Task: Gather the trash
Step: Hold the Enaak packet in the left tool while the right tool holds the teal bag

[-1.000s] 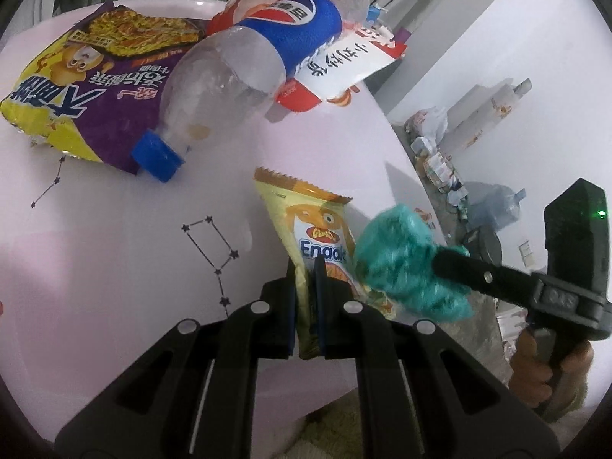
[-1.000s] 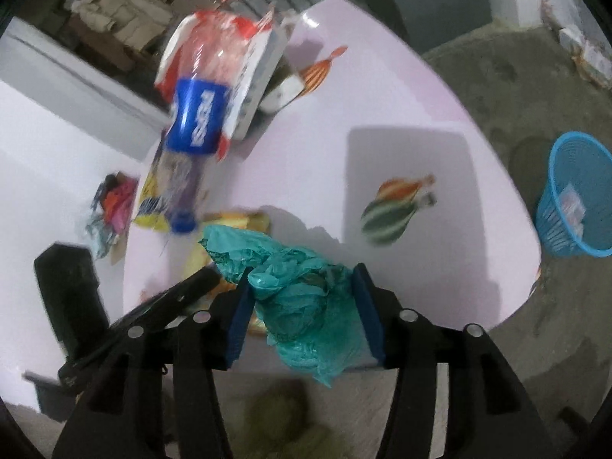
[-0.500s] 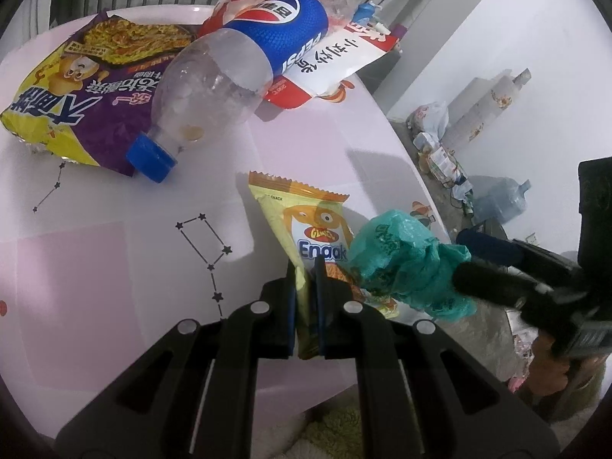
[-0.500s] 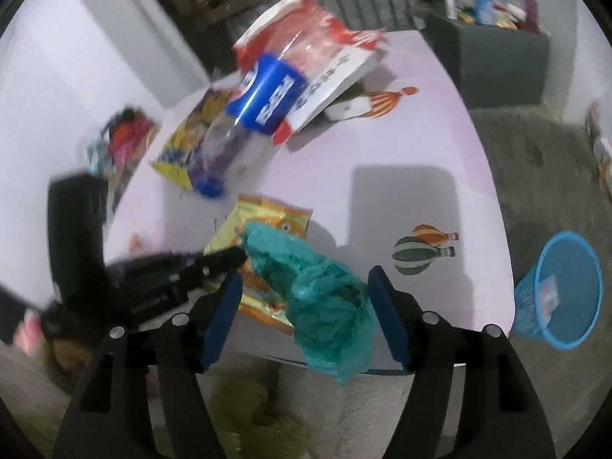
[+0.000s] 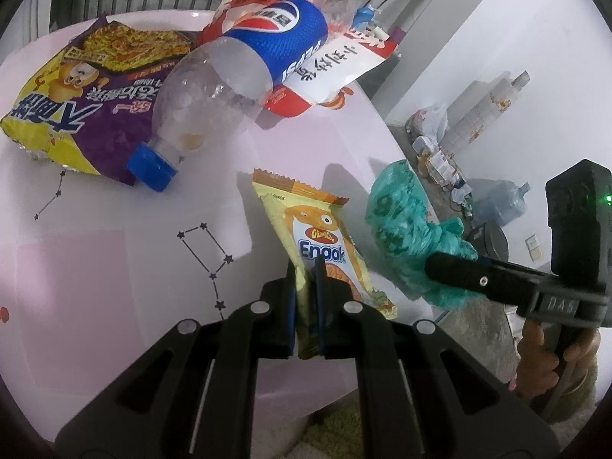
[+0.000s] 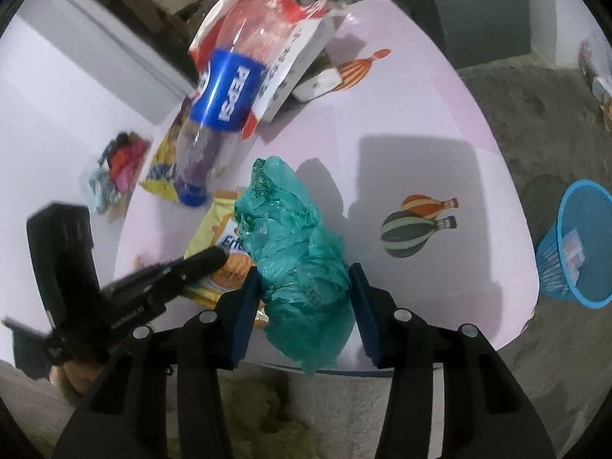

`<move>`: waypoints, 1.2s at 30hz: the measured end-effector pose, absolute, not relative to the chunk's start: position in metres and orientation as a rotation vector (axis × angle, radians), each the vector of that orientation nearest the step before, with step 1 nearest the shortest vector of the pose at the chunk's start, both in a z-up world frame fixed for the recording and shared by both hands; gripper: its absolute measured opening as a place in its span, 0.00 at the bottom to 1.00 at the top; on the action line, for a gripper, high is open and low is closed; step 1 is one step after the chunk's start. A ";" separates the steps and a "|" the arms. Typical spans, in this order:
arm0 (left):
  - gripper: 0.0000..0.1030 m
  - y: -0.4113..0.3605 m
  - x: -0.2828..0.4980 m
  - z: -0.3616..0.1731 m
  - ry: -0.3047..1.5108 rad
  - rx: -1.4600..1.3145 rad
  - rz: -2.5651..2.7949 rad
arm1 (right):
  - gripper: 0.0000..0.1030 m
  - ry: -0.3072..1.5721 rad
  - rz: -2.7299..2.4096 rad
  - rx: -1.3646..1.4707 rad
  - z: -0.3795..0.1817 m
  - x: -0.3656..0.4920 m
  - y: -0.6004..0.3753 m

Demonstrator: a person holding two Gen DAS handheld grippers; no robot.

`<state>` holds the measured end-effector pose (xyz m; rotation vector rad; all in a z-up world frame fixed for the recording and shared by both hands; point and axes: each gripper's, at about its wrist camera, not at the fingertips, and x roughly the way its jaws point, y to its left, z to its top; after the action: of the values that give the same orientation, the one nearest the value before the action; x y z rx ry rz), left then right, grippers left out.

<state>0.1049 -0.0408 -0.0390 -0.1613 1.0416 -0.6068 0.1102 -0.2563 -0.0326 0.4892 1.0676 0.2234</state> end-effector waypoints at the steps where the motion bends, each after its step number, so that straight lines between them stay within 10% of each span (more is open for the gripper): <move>1: 0.06 -0.041 0.105 -0.037 1.035 -0.162 -0.608 | 0.44 1.059 0.222 0.503 -0.032 0.110 -0.258; 36: 0.04 -0.051 0.086 -0.006 0.906 -0.063 -0.620 | 0.43 1.002 0.182 0.519 -0.020 0.103 -0.265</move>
<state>0.0861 -0.0510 -0.0062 -0.0632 0.9063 -0.6204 0.1034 -0.2648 -0.0201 0.5188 1.0016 0.1822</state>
